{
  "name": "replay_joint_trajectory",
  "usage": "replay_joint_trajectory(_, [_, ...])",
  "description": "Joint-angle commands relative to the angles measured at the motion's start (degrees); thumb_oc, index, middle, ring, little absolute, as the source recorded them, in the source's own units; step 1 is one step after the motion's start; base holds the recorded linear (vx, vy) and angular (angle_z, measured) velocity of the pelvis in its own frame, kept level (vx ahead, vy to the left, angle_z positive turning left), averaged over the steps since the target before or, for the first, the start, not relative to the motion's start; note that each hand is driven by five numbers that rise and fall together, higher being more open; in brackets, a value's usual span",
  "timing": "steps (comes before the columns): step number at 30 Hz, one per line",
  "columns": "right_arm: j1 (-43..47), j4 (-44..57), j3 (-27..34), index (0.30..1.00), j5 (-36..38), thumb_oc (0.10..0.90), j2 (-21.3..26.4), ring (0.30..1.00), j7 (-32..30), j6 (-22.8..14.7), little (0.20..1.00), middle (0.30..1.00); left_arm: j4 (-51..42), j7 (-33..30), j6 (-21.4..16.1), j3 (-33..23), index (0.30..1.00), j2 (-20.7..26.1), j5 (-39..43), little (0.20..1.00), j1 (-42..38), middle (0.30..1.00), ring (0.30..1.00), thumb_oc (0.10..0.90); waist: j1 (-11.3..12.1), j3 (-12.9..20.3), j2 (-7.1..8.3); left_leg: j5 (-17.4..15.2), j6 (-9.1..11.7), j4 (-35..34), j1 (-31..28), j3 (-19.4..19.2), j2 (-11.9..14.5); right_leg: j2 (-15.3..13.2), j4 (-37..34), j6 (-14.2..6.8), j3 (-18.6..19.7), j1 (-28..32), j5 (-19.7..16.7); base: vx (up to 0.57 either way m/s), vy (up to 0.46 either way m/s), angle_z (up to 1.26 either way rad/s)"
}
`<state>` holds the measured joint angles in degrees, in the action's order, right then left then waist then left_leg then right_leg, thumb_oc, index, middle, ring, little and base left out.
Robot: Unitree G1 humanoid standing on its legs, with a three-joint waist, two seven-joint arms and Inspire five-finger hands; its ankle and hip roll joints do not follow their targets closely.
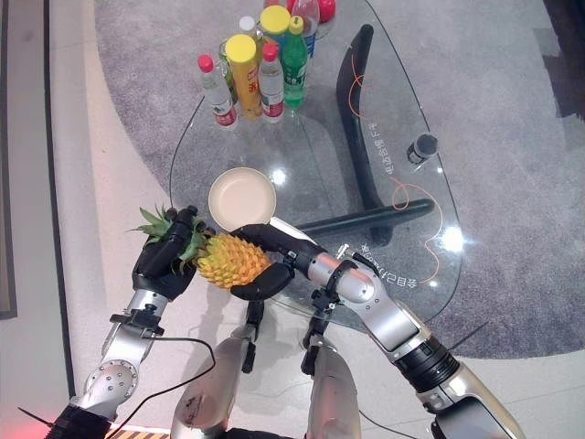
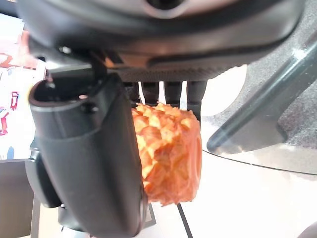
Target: Pick up the fruit to the plate
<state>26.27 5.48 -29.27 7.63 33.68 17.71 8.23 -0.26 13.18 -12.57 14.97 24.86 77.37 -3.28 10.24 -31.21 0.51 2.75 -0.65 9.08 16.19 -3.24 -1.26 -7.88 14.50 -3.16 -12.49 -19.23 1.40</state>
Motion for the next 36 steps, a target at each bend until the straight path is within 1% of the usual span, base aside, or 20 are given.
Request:
replay_joint_trajectory(1, [4.1,14.14,-6.75,0.3,4.23,0.1,-7.19,0.3,4.3,-8.09,0.2,0.3,-12.31,8.37,-1.65,3.02,0.3,-4.09,1.62,0.2,-4.97,0.3,0.3,0.1,-0.45,1.42,0.54,-6.46,-2.55,7.62,1.1,0.76,-5.24,2.28,1.31,-1.41,-1.02,4.26,-0.32,0.0,0.0,0.0])
replay_joint_trajectory(4, [3.7,13.58,-6.61,0.3,4.22,0.1,-7.58,0.3,3.21,-7.42,0.2,0.3,-12.3,8.31,-1.72,2.86,0.3,-4.51,1.32,0.2,-4.81,0.3,0.3,0.1,-0.36,1.42,0.55,-6.69,-2.65,7.9,0.93,0.59,-5.21,2.06,1.68,-1.47,-1.26,4.41,-0.16,0.0,0.0,0.0])
replay_joint_trajectory(7, [3.28,13.18,-6.38,0.3,3.78,0.1,-7.77,0.3,1.77,-5.98,0.2,0.3,-12.42,8.04,-2.06,2.86,0.3,-4.69,1.16,0.2,-4.8,0.3,0.3,0.1,-0.41,1.42,0.58,-6.8,-2.73,7.9,0.66,0.57,-5.25,1.95,1.79,-1.55,-1.3,4.6,-0.1,0.0,0.0,0.0])
replay_joint_trajectory(8, [3.13,12.99,-6.3,0.427,3.44,0.248,-7.7,0.427,1.42,-5.81,0.348,0.427,-12.34,8.12,-2.15,2.84,0.3,-4.76,1.33,0.2,-4.85,0.3,0.3,0.1,-0.45,1.42,0.6,-6.83,-2.74,7.92,0.58,0.55,-5.26,1.91,1.83,-1.59,-1.28,4.64,-0.1,0.0,0.0,0.0])
replay_joint_trajectory(9, [2.93,12.86,-6.26,0.9,3.19,0.8,-7.56,0.9,0.72,-5.87,0.9,0.9,-12.29,8.22,-2.19,2.8,0.3,-4.88,1.38,0.2,-4.8,0.3,0.3,0.1,-0.47,1.42,0.59,-6.87,-2.74,7.94,0.49,0.56,-5.28,1.9,1.83,-1.63,-1.23,4.73,-0.07,0.0,0.0,0.0])
replay_joint_trajectory(14, [2.15,12.16,-5.41,0.9,3.75,0.8,-7.2,0.9,-2.6,-5.67,0.9,0.9,-12.39,7.74,-2.58,2.69,0.3,-4.9,1.64,0.2,-4.97,0.3,0.3,0.1,-0.67,1.42,0.58,-7.04,-2.82,8.02,0.21,0.46,-5.2,1.8,2.1,-1.75,-1.1,4.88,0.05,0.0,0.0,0.0])
replay_joint_trajectory(20, [0.78,12.12,-3.5,0.9,3.27,0.8,-6.94,0.9,-4.99,-5.87,0.9,0.9,-12.68,7.42,-2.52,2.28,0.3,-4.78,1.57,0.2,-4.81,0.3,0.3,0.1,-0.96,1.42,0.56,-7.17,-3.02,7.97,0.04,0.34,-5.22,1.76,2.19,-1.95,-1.01,4.91,0.01,0.0,0.0,0.0])
replay_joint_trajectory(22, [0.24,12.23,-2.42,0.9,3.0,0.8,-6.58,0.9,-7.18,-5.79,0.9,0.9,-12.74,6.99,-2.65,2.15,0.3,-4.79,1.26,0.2,-4.81,0.3,0.3,0.1,-1.16,1.42,0.6,-7.27,-3.12,7.97,0.03,0.31,-5.21,1.75,2.29,-2.05,-0.91,4.8,0.01,0.0,0.0,0.0])
replay_joint_trajectory(28, [-2.23,12.9,1.82,0.9,3.43,0.8,-5.47,0.9,-11.0,-7.71,0.9,0.9,-12.94,7.11,-2.99,1.01,0.3,-4.26,0.87,0.2,-4.22,0.3,0.3,0.1,-1.74,1.42,0.81,-7.53,-3.36,8.01,-0.19,-0.02,-4.91,1.66,2.83,-2.48,-0.71,4.64,-0.25,0.0,0.0,0.0])
replay_joint_trajectory(30, [-3.12,13.28,3.34,0.9,3.19,0.8,-5.22,0.9,-11.43,-8.21,0.9,0.9,-13.01,6.99,-3.1,0.6,0.3,-4.14,0.49,0.2,-4.09,0.3,0.3,0.1,-1.99,1.42,0.89,-7.71,-3.48,8.18,-0.13,-0.12,-4.83,1.65,3.22,-2.64,-0.63,4.41,-0.4,0.0,0.0,0.0])
replay_joint_trajectory(33, [-4.69,13.92,5.77,0.9,2.34,0.8,-4.89,0.9,-12.73,-8.88,0.9,0.9,-13.06,5.88,-3.84,-0.04,0.3,-3.81,-1.24,0.2,-4.04,0.3,0.3,0.1,-2.42,1.42,1.04,-7.92,-3.58,8.43,0.14,-0.31,-4.7,1.67,3.63,-2.88,-0.5,4.02,-0.56,0.0,0.0,0.0])
replay_joint_trajectory(36, [-5.8,14.1,7.28,0.9,1.61,0.8,-4.42,0.9,-13.98,-9.3,0.9,0.9,-12.82,4.92,-5.64,-0.55,0.3,-3.21,-4.51,0.2,-3.84,0.3,0.3,0.1,-2.68,1.42,1.11,-8.05,-3.65,8.62,0.44,-0.48,-4.53,1.71,4.08,-3.0,-0.42,3.55,-0.62,0.0,0.0,0.0])
